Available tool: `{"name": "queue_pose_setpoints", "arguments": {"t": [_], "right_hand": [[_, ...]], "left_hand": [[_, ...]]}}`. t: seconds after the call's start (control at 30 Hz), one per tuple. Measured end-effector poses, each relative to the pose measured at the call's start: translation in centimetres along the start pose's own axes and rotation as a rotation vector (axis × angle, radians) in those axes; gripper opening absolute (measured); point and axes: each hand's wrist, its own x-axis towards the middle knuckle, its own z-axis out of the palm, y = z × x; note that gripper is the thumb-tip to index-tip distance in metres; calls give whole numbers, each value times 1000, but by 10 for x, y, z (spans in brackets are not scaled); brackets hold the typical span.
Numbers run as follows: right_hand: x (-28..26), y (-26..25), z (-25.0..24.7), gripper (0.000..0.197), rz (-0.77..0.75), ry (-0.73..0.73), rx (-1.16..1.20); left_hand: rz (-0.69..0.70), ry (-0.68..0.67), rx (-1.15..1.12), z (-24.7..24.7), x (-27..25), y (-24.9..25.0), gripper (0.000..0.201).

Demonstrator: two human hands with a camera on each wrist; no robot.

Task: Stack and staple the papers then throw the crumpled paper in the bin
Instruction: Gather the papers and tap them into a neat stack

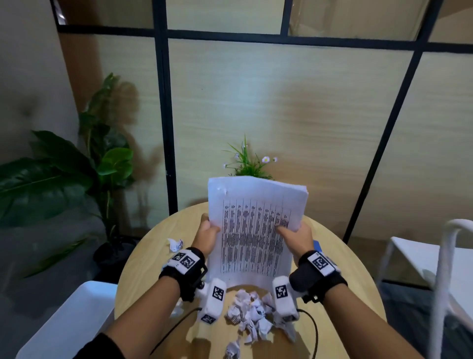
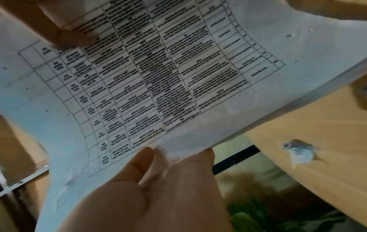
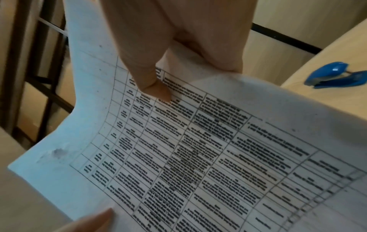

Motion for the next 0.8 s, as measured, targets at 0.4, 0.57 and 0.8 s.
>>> {"name": "queue_pose_setpoints", "arguments": {"t": [0.4, 0.57, 0.8], "right_hand": [[0, -7, 2, 22, -58, 32, 22], [-2, -19, 4, 21, -91, 111, 159], [-13, 20, 4, 25, 1, -6, 22]], "left_hand": [[4, 8, 108, 1, 8, 8, 25], [131, 23, -59, 4, 4, 32, 24], [26, 2, 70, 4, -8, -1, 27]]}}
